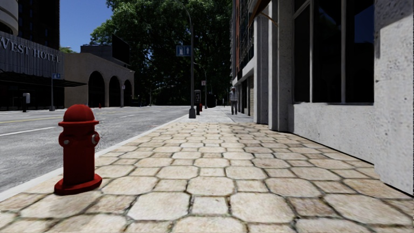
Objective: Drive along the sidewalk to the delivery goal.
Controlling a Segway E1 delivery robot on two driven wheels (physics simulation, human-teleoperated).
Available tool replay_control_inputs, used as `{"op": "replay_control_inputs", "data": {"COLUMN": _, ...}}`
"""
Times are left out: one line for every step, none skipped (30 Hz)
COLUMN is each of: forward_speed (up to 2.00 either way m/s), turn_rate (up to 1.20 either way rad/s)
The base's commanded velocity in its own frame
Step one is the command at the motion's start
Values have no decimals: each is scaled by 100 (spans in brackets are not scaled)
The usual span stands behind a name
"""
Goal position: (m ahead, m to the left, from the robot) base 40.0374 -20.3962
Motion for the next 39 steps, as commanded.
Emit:
{"op": "replay_control_inputs", "data": {"forward_speed": 200, "turn_rate": -15}}
{"op": "replay_control_inputs", "data": {"forward_speed": 200, "turn_rate": -18}}
{"op": "replay_control_inputs", "data": {"forward_speed": 200, "turn_rate": -20}}
{"op": "replay_control_inputs", "data": {"forward_speed": 200, "turn_rate": -20}}
{"op": "replay_control_inputs", "data": {"forward_speed": 200, "turn_rate": -20}}
{"op": "replay_control_inputs", "data": {"forward_speed": 200, "turn_rate": -20}}
{"op": "replay_control_inputs", "data": {"forward_speed": 200, "turn_rate": -21}}
{"op": "replay_control_inputs", "data": {"forward_speed": 200, "turn_rate": -21}}
{"op": "replay_control_inputs", "data": {"forward_speed": 200, "turn_rate": -22}}
{"op": "replay_control_inputs", "data": {"forward_speed": 200, "turn_rate": -22}}
{"op": "replay_control_inputs", "data": {"forward_speed": 200, "turn_rate": -22}}
{"op": "replay_control_inputs", "data": {"forward_speed": 200, "turn_rate": -22}}
{"op": "replay_control_inputs", "data": {"forward_speed": 200, "turn_rate": -22}}
{"op": "replay_control_inputs", "data": {"forward_speed": 200, "turn_rate": -22}}
{"op": "replay_control_inputs", "data": {"forward_speed": 200, "turn_rate": -12}}
{"op": "replay_control_inputs", "data": {"forward_speed": 200, "turn_rate": 0}}
{"op": "replay_control_inputs", "data": {"forward_speed": 200, "turn_rate": 0}}
{"op": "replay_control_inputs", "data": {"forward_speed": 200, "turn_rate": 0}}
{"op": "replay_control_inputs", "data": {"forward_speed": 200, "turn_rate": 0}}
{"op": "replay_control_inputs", "data": {"forward_speed": 200, "turn_rate": 0}}
{"op": "replay_control_inputs", "data": {"forward_speed": 200, "turn_rate": 0}}
{"op": "replay_control_inputs", "data": {"forward_speed": 200, "turn_rate": 0}}
{"op": "replay_control_inputs", "data": {"forward_speed": 200, "turn_rate": 0}}
{"op": "replay_control_inputs", "data": {"forward_speed": 200, "turn_rate": 0}}
{"op": "replay_control_inputs", "data": {"forward_speed": 200, "turn_rate": 0}}
{"op": "replay_control_inputs", "data": {"forward_speed": 200, "turn_rate": 0}}
{"op": "replay_control_inputs", "data": {"forward_speed": 200, "turn_rate": 0}}
{"op": "replay_control_inputs", "data": {"forward_speed": 200, "turn_rate": 0}}
{"op": "replay_control_inputs", "data": {"forward_speed": 200, "turn_rate": 0}}
{"op": "replay_control_inputs", "data": {"forward_speed": 200, "turn_rate": 0}}
{"op": "replay_control_inputs", "data": {"forward_speed": 200, "turn_rate": 0}}
{"op": "replay_control_inputs", "data": {"forward_speed": 200, "turn_rate": 0}}
{"op": "replay_control_inputs", "data": {"forward_speed": 200, "turn_rate": 0}}
{"op": "replay_control_inputs", "data": {"forward_speed": 200, "turn_rate": 0}}
{"op": "replay_control_inputs", "data": {"forward_speed": 200, "turn_rate": 0}}
{"op": "replay_control_inputs", "data": {"forward_speed": 200, "turn_rate": 0}}
{"op": "replay_control_inputs", "data": {"forward_speed": 200, "turn_rate": 0}}
{"op": "replay_control_inputs", "data": {"forward_speed": 200, "turn_rate": 0}}
{"op": "replay_control_inputs", "data": {"forward_speed": 200, "turn_rate": 0}}
